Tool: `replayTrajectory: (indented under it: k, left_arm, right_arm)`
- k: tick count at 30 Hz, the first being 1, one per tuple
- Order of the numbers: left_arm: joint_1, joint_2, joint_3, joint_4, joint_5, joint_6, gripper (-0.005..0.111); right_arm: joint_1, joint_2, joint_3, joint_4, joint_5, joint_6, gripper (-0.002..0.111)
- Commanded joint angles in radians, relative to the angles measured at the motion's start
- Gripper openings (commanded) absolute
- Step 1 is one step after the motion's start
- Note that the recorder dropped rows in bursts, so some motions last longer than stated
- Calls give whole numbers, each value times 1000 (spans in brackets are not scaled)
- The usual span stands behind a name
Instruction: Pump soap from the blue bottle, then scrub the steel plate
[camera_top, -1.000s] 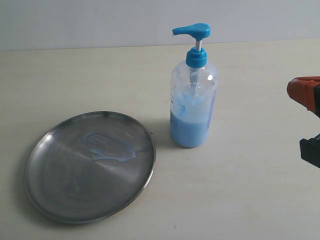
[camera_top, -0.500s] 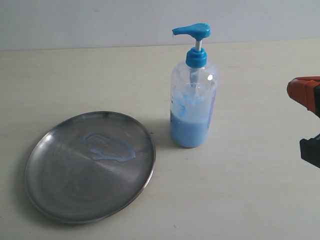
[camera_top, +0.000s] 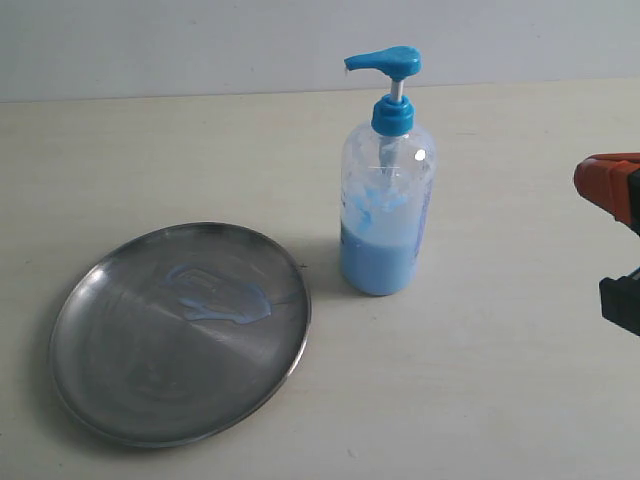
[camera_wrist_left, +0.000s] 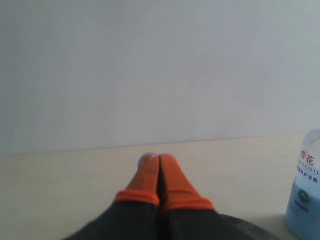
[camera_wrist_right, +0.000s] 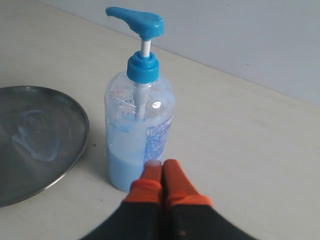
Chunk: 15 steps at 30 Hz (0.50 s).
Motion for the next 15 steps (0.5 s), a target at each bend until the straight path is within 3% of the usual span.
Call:
replayTrajectory:
  k: [1, 15]
  left_arm:
    - [9, -6, 38, 65, -11, -115, 0]
    - [9, -6, 38, 44, 117, -106, 0]
  right_arm:
    - [-4, -3, 1, -3, -11, 6, 0]
    - [-4, -3, 1, -3, -11, 6, 0]
